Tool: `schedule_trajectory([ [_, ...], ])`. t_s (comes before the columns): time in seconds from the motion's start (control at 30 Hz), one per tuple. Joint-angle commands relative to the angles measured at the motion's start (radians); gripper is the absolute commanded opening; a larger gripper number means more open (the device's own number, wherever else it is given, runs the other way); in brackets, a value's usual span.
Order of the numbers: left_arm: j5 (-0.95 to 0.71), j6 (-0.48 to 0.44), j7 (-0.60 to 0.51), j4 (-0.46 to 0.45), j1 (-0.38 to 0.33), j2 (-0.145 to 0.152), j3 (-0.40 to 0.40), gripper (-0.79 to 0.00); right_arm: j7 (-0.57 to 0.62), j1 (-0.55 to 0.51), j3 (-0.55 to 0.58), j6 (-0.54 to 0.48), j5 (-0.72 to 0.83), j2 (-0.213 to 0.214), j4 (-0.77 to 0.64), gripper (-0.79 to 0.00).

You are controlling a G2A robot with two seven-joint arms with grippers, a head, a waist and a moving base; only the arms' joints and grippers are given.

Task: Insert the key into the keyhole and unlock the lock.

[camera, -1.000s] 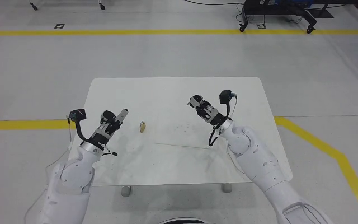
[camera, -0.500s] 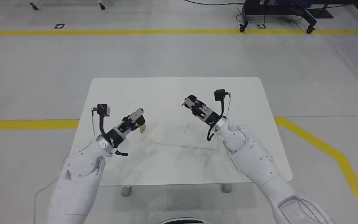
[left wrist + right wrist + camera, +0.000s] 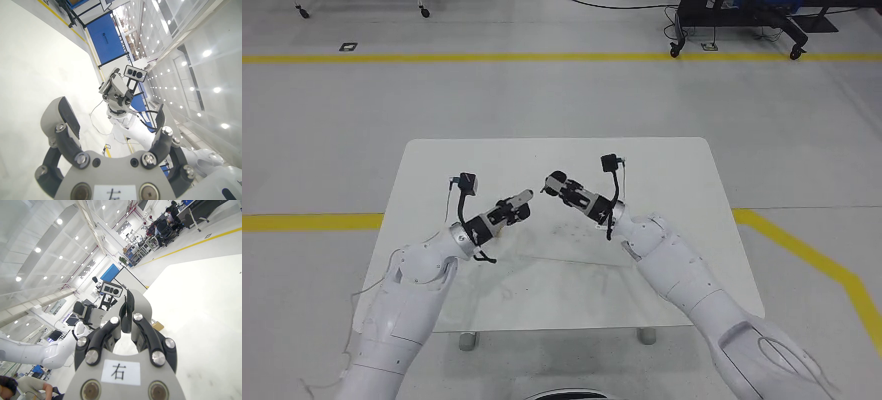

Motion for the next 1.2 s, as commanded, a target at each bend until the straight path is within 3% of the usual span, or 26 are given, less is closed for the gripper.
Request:
schedule_trajectory([
  [0.0,-0.006,-0.008,0.007,0.009,-0.002,0.000,0.001,-0.006,0.011,0.012,-0.010,0.003,0.013,-0.007,0.012,-0.785],
  [0.03,-0.009,-0.012,0.006,0.013,-0.004,0.000,0.002,-0.062,0.018,0.019,-0.018,0.003,0.020,-0.012,0.019,-0.785],
  [0.17,-0.013,-0.021,0.001,0.015,-0.005,0.001,0.002,-0.145,0.022,0.034,-0.036,0.007,0.027,-0.026,0.043,-0.785],
  [0.23,-0.014,-0.027,-0.002,0.013,-0.002,0.002,0.000,-0.342,0.023,0.041,-0.045,0.003,0.031,-0.033,0.058,-0.785],
  [0.27,-0.014,-0.029,-0.001,0.012,-0.001,0.002,-0.001,-0.397,0.024,0.042,-0.047,0.002,0.032,-0.035,0.063,-0.785],
  [0.6,0.013,-0.030,0.030,0.004,0.008,0.006,-0.002,-0.477,0.039,0.060,-0.053,-0.029,0.048,-0.052,0.113,-0.785],
  [0.97,0.045,-0.022,0.064,-0.002,0.011,0.007,0.007,-0.483,0.112,0.060,-0.042,-0.073,0.116,-0.058,0.134,-0.785],
  [1.17,0.051,-0.019,0.070,-0.006,0.013,0.008,0.010,-0.551,0.134,0.064,-0.039,-0.072,0.125,-0.060,0.142,-0.785],
])
